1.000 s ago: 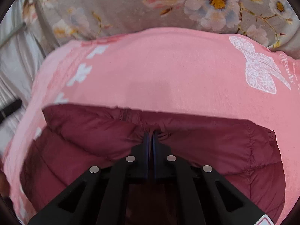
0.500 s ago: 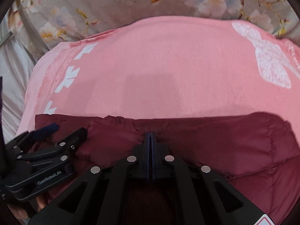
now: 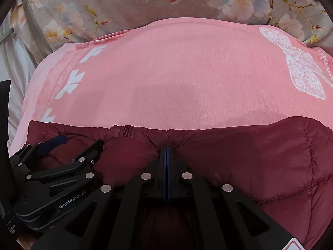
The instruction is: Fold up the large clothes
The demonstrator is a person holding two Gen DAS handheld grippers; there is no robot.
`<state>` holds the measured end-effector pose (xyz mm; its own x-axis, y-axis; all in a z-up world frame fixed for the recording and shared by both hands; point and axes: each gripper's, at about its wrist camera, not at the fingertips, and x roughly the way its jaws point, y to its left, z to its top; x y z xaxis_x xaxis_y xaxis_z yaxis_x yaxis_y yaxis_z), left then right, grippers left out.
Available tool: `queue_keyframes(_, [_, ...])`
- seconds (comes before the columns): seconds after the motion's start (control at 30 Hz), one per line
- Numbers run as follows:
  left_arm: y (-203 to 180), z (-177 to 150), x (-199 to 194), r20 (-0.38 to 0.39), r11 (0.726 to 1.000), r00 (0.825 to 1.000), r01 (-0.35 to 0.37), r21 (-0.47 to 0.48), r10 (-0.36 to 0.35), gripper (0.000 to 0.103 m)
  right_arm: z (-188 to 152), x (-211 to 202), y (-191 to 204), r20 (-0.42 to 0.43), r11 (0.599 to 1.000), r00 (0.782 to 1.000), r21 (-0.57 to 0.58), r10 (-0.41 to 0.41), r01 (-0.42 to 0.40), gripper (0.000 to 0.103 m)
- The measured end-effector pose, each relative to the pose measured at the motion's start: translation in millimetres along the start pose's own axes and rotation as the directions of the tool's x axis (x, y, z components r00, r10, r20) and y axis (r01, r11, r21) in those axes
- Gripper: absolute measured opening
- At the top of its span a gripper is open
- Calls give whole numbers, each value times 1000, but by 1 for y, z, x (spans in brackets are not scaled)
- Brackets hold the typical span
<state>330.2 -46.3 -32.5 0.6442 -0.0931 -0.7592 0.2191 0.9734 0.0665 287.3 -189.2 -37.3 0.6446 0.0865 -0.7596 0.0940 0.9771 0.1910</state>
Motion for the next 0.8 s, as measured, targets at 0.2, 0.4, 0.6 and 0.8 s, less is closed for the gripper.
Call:
queue_keyframes(0.2, [5,-5,-25,0,998,998,-58,-1,58,83,-2,-40,-9,76,996,997,89,19,-26,12])
queue_keyframes(0.4, [4,-30,-90,42,1000,999,-20,-8,20,83,-39,-99,2,95,999,995,37,5,-8,12])
queue_keyframes(0.6, [-6,-55,-94,30,999,999,-35,-14,36,83,-69,-102,4,94,1000,995,22,-14,12,12])
queue_keyframes(0.8, [-5,-69,-79,16,998,999,-32,-47,33,86,-83,-87,9,87,999,995,0,-39,39,12])
